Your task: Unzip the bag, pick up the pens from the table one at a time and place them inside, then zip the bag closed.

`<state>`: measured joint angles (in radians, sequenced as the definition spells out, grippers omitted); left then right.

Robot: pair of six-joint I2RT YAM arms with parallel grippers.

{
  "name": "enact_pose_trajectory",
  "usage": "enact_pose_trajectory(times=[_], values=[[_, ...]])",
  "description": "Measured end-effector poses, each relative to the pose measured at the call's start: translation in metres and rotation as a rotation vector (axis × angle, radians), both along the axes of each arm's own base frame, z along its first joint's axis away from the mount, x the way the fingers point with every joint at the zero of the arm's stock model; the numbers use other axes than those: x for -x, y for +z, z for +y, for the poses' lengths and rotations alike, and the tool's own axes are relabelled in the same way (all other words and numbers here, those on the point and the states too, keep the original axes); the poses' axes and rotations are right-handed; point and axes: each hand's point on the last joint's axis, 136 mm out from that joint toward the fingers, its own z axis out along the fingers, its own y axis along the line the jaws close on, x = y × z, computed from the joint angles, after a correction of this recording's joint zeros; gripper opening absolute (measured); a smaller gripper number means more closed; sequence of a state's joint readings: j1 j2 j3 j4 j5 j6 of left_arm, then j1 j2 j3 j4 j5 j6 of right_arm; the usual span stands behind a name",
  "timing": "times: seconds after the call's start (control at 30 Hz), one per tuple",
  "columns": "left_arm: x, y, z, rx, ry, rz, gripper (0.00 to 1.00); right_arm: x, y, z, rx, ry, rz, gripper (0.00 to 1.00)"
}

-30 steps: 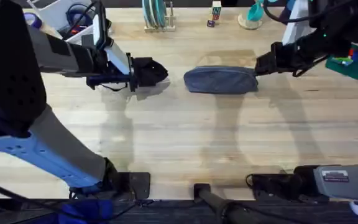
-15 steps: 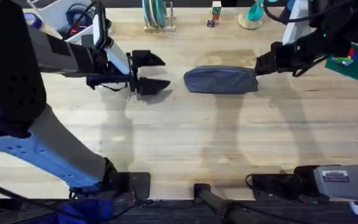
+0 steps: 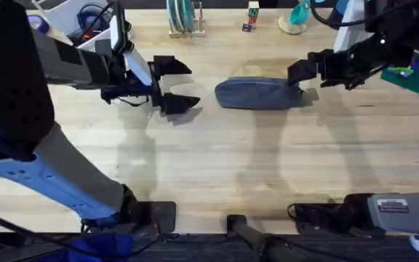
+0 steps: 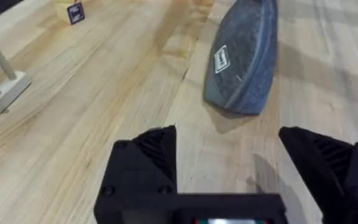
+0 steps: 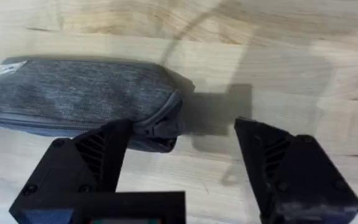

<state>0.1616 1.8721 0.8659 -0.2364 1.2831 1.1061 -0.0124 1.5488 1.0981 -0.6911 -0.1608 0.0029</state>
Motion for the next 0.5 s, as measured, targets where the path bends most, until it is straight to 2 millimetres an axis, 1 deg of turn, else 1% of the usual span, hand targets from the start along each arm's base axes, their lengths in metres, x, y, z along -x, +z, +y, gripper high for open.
enact_pose_trajectory(times=[0.13, 0.37, 0.5], values=[[-0.011, 0.006, 0.003, -0.010, 0.021, 0.015, 0.995, 0.001, 0.007, 0.000, 0.001, 0.000, -0.022, 0.997], [-0.045, 0.024, 0.012, -0.037, 0.093, 0.063, 0.995, 0.003, 0.035, 0.000, 0.001, 0.000, -0.101, 0.997], [-0.055, 0.029, 0.017, -0.066, 0.140, 0.091, 0.995, 0.009, 0.049, 0.000, 0.002, 0.000, -0.132, 0.997]])
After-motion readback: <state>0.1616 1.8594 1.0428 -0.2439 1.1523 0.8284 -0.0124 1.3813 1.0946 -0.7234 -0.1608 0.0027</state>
